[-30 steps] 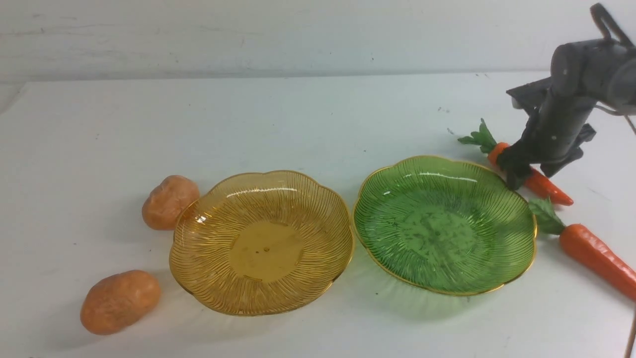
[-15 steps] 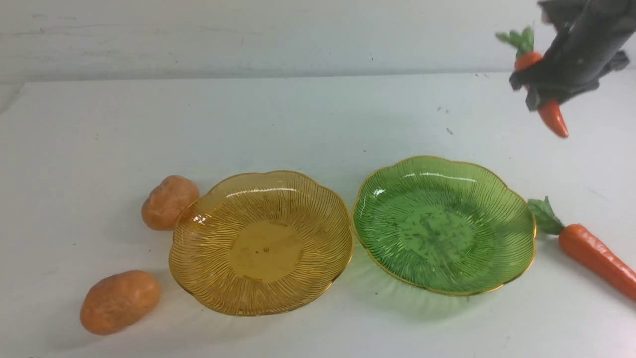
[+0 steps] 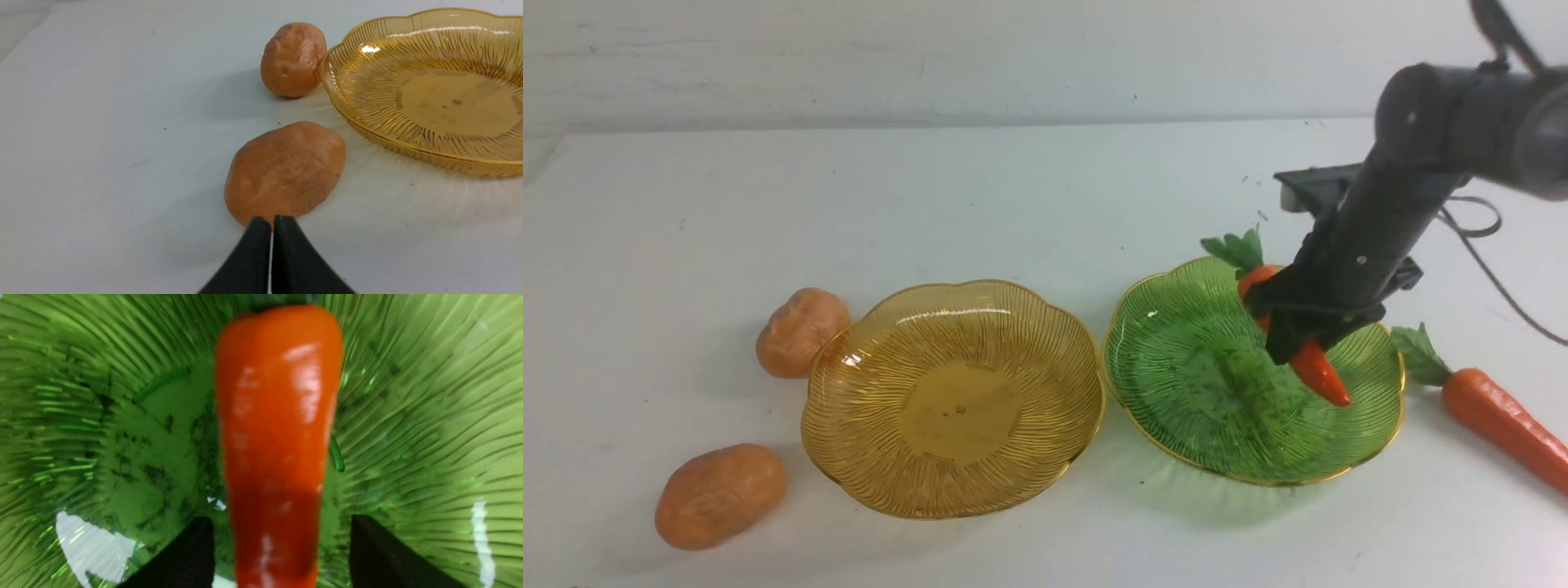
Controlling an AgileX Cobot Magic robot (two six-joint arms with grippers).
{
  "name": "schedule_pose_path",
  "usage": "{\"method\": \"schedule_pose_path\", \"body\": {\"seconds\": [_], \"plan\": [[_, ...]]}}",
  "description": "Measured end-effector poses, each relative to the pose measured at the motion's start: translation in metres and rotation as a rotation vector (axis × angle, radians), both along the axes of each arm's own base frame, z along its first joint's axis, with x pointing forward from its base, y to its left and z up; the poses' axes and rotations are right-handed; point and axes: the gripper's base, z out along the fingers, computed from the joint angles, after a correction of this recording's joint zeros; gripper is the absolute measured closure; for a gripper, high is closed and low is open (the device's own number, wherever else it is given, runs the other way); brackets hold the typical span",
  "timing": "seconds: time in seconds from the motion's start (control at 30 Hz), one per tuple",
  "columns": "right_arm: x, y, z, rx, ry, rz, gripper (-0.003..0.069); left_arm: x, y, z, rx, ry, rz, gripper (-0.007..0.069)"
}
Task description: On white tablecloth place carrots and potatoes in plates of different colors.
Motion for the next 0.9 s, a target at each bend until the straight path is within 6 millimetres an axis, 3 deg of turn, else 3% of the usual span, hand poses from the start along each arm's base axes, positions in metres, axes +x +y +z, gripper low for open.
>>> {"method": "schedule_pose_path", "body": {"seconds": [0.17,0.27,0.37,0.47,0.5,0.53,0.67,0.77,0.9], "plan": [[0.005,-0.003,0.017,-0.051,-0.008,0.011,0.0017,0.000,0.000,0.000,0.000,0.000,0.000,0.0628],[0.010,-0.008,0.038,-0.111,-0.058,-0.023,0.0020,0.000,0.000,0.000,0.000,0.000,0.000,0.0628],[0.007,-0.017,0.055,-0.125,-0.092,-0.065,0.0098,0.000,0.000,0.000,0.000,0.000,0.000,0.0628],[0.000,-0.028,0.068,-0.124,-0.111,-0.095,0.0228,0.000,0.000,0.000,0.000,0.000,0.000,0.0628],[-0.003,-0.032,0.071,-0.126,-0.110,-0.103,0.0295,0.000,0.000,0.000,0.000,0.000,0.000,0.0628],[-0.011,-0.043,0.078,-0.128,-0.112,-0.123,0.0407,0.000,0.000,0.000,0.000,0.000,0.000,0.0628],[-0.032,-0.076,0.080,-0.144,-0.078,-0.176,0.0607,0.000,0.000,0.000,0.000,0.000,0.000,0.0628],[-0.058,-0.118,0.058,-0.172,0.037,-0.269,0.0662,0.000,0.000,0.000,0.000,0.000,0.000,0.0628],[-0.069,-0.133,0.037,-0.158,0.092,-0.307,0.0655,0.000,0.000,0.000,0.000,0.000,0.000,0.0628]]}}
